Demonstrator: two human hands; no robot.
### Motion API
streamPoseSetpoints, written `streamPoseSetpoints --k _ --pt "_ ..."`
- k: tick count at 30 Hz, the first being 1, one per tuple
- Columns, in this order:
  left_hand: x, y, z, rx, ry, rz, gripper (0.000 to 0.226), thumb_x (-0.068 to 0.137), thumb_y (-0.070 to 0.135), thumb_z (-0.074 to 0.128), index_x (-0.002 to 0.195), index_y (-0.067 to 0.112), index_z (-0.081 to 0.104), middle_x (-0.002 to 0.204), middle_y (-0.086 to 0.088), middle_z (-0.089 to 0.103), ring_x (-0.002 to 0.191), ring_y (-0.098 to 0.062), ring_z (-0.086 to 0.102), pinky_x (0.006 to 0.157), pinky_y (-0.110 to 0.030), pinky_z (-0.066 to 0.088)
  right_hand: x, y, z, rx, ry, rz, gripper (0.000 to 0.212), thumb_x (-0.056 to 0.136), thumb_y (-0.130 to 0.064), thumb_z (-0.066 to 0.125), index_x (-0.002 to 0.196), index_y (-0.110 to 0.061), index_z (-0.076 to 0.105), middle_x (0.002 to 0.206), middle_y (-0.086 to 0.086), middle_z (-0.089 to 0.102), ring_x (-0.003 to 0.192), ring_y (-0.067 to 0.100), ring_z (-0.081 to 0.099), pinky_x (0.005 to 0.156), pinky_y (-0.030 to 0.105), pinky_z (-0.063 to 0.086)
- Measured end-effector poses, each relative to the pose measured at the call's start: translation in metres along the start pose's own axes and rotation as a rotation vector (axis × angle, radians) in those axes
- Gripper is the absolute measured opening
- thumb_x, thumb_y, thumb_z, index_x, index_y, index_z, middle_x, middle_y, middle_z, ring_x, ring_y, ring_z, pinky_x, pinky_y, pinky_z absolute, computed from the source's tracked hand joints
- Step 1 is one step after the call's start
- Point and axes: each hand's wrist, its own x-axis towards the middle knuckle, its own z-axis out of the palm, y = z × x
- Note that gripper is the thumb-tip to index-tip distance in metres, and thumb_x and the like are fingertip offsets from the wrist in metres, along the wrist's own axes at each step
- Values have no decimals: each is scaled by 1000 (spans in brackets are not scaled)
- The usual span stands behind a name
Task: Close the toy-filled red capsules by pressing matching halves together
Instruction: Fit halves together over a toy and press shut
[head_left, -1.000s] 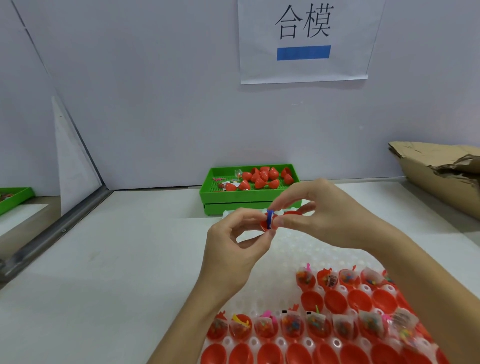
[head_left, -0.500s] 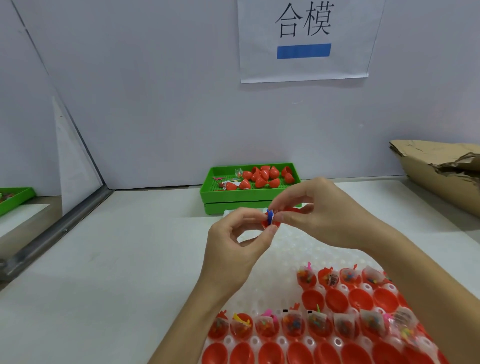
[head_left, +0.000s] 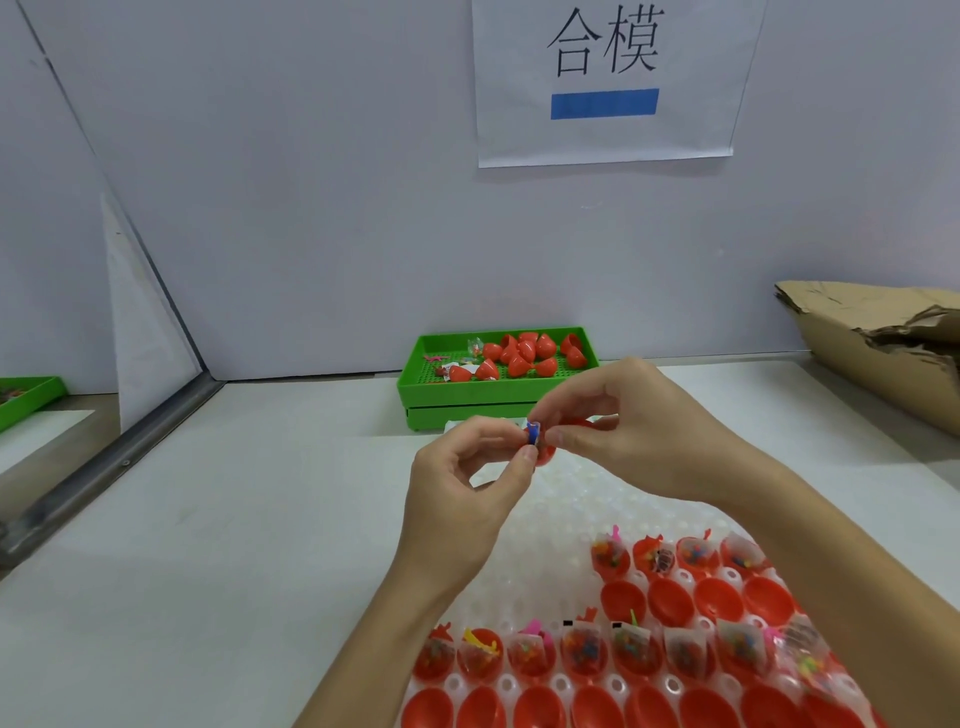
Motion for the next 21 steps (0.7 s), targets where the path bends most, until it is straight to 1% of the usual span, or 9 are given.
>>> streamPoseSetpoints --k 3,4,6,9,12,14,16,18,21 --pt "0 2 -1 4 -11 8 15 83 4 76 91 16 73 90 -1 76 90 -18 73 78 -21 57 0 1 2 -21 16 4 13 89 -14 73 93 -25 78 86 -15 74 87 -3 68 79 14 55" --pt "0 2 -2 5 -21 5 17 81 4 78 92 16 73 90 -1 76 90 -17 72 76 -19 56 0 1 3 -32 20 3 13 89 -15 73 93 -26 78 87 -15 74 88 -4 68 79 13 54" --pt "0 3 -2 7 -33 -6 20 79 3 80 93 15 73 91 -1 75 91 -16 71 75 -18 56 0 2 4 -48 23 -1 12 90 -17 73 94 -27 78 87 -17 73 89 -5 67 80 10 53" --pt "1 3 -1 27 16 12 16 81 6 79 93 14 73 88 2 75 89 -14 71 74 -16 55 1 3 3 -16 32 -4 10 90 -26 72 98 -28 77 91 -19 73 91 -5 67 79 10 53" --pt "2 4 -1 41 64 29 12 82 9 79 91 15 72 85 4 75 86 -13 71 74 -13 54 0 8 -6 114 -17 98 26 90 -33 71 115 -28 70 101 -16 72 87 3 72 74 20 59" --pt "3 3 -1 48 77 24 14 82 7 79 89 16 72 84 5 75 85 -11 71 73 -12 54 0 12 -13 158 -92 161 33 89 -32 74 120 -27 67 101 -10 74 84 6 74 72 21 60" --pt "2 3 -1 60 75 11 15 82 6 79 89 18 72 84 6 74 84 -10 70 71 -13 54 -1 15 -17 146 -120 164 30 88 -26 75 117 -25 69 92 -8 77 82 7 75 74 22 60" --pt "1 2 -1 82 61 4 14 83 8 78 89 19 72 85 7 74 86 -9 70 70 -14 55 0 16 -17 119 -88 138 28 85 -24 78 112 -28 72 88 -11 77 81 7 74 77 23 60" --pt "1 1 -1 121 39 13 12 84 9 77 90 19 72 86 7 72 88 -9 69 69 -15 56 0 16 -14 85 -33 92 28 80 -24 82 102 -37 72 89 -14 75 84 1 71 79 16 57"
